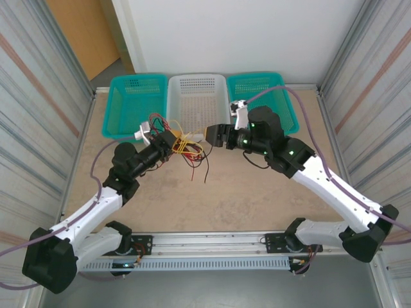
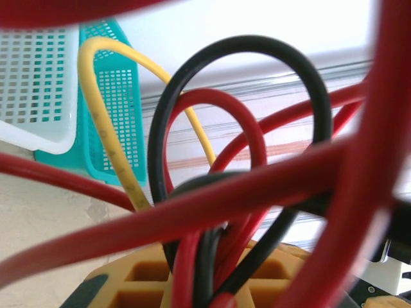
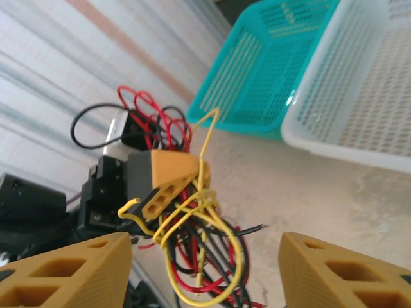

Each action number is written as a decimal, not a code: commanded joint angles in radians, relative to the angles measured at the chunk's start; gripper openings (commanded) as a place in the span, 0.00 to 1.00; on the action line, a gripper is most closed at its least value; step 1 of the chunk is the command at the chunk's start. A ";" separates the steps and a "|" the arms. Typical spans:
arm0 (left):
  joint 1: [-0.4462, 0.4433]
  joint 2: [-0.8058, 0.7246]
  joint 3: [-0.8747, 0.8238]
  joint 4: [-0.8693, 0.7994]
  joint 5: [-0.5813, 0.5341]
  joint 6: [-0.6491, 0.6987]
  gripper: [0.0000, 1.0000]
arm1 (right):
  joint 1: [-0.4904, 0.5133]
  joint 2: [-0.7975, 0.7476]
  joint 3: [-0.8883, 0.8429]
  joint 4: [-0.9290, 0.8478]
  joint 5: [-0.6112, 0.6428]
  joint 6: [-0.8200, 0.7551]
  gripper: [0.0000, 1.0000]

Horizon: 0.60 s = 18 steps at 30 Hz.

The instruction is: Untangle the cables

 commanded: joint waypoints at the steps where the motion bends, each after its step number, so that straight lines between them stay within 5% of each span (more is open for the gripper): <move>1: 0.006 -0.019 0.018 0.092 0.052 0.050 0.00 | 0.082 0.039 0.064 0.008 0.009 -0.048 0.58; 7: 0.006 -0.018 0.030 0.113 0.077 0.056 0.00 | 0.082 0.035 0.063 -0.030 0.148 -0.042 0.50; 18: 0.005 0.015 0.037 0.180 0.139 0.033 0.00 | 0.058 0.046 0.083 -0.027 0.131 -0.059 0.37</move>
